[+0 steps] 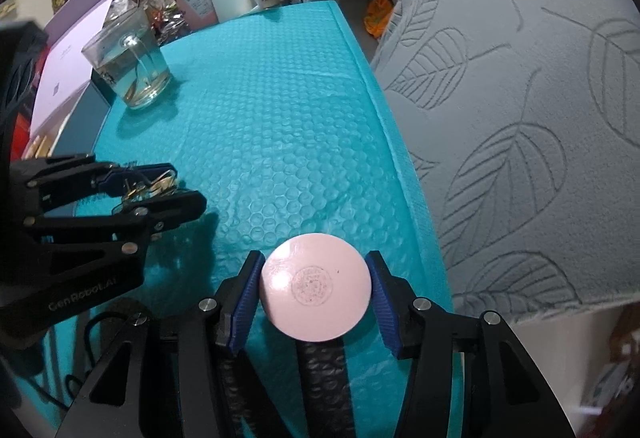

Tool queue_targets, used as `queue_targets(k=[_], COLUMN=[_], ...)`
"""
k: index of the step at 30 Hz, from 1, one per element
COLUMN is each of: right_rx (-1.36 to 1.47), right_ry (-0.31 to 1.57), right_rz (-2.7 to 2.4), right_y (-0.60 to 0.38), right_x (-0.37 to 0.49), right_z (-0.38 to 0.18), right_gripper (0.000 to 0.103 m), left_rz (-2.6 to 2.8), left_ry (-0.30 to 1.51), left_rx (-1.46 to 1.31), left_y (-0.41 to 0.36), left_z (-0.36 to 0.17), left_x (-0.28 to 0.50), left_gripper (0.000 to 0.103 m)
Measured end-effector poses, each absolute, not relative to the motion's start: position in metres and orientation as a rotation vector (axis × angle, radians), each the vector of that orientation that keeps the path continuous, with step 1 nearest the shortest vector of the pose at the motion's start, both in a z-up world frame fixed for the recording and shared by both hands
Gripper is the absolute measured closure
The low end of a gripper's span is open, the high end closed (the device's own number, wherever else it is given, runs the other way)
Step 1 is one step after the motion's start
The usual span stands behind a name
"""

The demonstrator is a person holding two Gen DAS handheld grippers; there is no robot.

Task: Organize rigid objects
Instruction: 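Carry the gold clip and pink compact back over the white gift box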

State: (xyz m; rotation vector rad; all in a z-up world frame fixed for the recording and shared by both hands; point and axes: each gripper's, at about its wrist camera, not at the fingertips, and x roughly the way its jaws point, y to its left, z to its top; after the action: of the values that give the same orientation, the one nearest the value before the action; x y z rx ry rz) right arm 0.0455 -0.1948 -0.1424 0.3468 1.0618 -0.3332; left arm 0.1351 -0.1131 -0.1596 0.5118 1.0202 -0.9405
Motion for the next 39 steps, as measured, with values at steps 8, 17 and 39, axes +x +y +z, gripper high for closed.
queue_targets(k=[8,17,39], right_rx=[0.396,0.396,0.268], right_ry=[1.089,1.060,1.036], right_rz=[-0.334,-0.326,-0.149], right_y=[-0.190,-0.172,-0.100], right_x=[0.031,0.015,0.007], right_z=[-0.134,-0.101,-0.046], right_gripper=[0.052,0.052,0.052], left_rz=[-0.927,-0.910,-0.798], left_ry=[1.025,1.020,0.979], left_rx=[0.485,0.476,0.410], left_y=[-0.099,-0.080,-0.003], left_z=[-0.133,-0.103,-0.047], left_x=[0.124,0.112,0.084], left_gripper=[0.070,0.070,0.070])
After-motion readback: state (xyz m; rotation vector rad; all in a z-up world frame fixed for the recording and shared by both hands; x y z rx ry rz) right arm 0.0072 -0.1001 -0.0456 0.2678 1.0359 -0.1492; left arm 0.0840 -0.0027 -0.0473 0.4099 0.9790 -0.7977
